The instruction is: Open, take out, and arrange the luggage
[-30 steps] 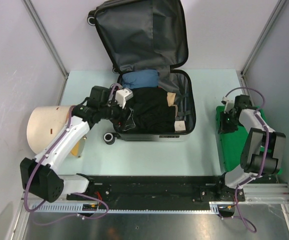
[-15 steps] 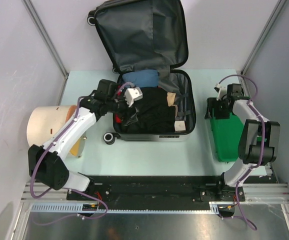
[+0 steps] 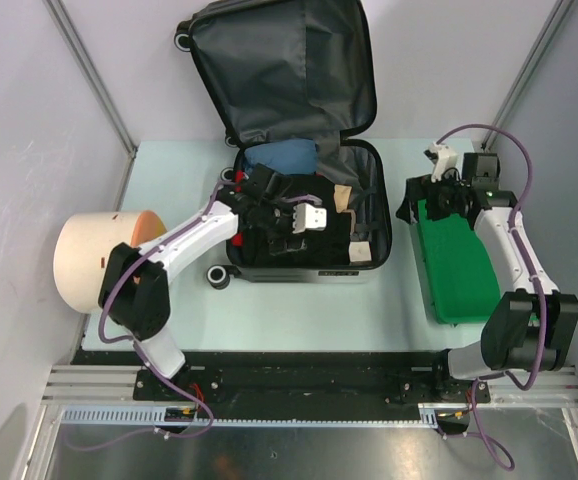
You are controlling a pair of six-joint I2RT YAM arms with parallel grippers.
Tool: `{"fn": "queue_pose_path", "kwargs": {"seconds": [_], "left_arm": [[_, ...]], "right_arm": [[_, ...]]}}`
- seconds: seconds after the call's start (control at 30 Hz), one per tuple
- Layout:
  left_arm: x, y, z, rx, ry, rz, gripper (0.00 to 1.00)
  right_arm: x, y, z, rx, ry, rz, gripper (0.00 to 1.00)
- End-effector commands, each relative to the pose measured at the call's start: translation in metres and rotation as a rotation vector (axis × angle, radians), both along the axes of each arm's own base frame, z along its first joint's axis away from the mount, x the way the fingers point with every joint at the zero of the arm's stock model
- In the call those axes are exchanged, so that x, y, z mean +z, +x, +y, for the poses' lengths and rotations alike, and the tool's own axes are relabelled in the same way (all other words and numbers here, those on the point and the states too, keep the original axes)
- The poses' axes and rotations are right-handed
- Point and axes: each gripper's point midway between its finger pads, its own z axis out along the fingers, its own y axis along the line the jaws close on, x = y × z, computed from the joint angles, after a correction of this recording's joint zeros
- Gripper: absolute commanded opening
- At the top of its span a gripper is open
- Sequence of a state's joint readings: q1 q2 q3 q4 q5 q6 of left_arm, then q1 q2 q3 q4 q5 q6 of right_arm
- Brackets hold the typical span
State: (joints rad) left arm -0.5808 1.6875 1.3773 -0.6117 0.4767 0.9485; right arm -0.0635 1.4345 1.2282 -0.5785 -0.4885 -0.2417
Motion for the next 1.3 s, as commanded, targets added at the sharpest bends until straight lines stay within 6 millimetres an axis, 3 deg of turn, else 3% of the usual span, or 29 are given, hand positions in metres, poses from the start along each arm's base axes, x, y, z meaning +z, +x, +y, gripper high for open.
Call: {"fn": "queue_pose_path", "kwargs": {"seconds": [0.0,0.1,0.27,0.37,0.53,0.6,0.73,0.93,1.07,1.13,1.17,1.27], "left_arm": [[-0.016,0.005,0.0,-0.106,0.057,-0.069,0.91],[-0.029,0.002,0.003,-0.145,0.083,-0.072,0.95],[-0.028,-0.011,0.002,-0.216,0.058,-0.085,1.0],[-0.031,-0.013,0.003,-0.238,0.065,-0.096,1.0],[0.004,-0.022,0.0,-0.251,-0.005,-0.147,1.0],[0.003,-0.026,0.003,-0.268,0.006,-0.161,1.0],[-0.024,-0.016,0.008,-0.256,0.089,-0.144,0.98],[-0.033,-0.002,-0.002,-0.224,0.085,-0.1,0.79],[0.008,0.007,-0.012,-0.147,-0.057,-0.058,0.47],[0.029,0.01,-0.011,-0.124,-0.125,-0.044,0.38],[0.04,0.015,-0.008,-0.09,-0.158,-0.031,0.27],[0.06,0.026,-0.002,-0.021,-0.229,0.016,0.08]], "right_arm": [[0.026,0.001,0.029,0.149,0.026,-0.101,0.96],[0.031,0.006,0.037,0.186,0.036,-0.139,0.96],[0.037,0.011,0.045,0.242,0.043,-0.191,0.97],[0.037,0.013,0.061,0.288,0.063,-0.204,0.97],[0.041,0.014,0.073,0.344,0.101,-0.23,0.97],[0.04,0.012,0.078,0.363,0.103,-0.228,0.96],[0.034,0.014,0.086,0.371,0.12,-0.207,0.96],[0.036,0.017,0.09,0.385,0.106,-0.235,0.96],[0.04,0.018,0.09,0.401,0.079,-0.27,0.97],[0.046,0.016,0.091,0.417,0.072,-0.294,0.97],[0.048,0.017,0.092,0.431,0.061,-0.314,0.98],[0.056,0.018,0.096,0.477,0.046,-0.389,1.0]]}}
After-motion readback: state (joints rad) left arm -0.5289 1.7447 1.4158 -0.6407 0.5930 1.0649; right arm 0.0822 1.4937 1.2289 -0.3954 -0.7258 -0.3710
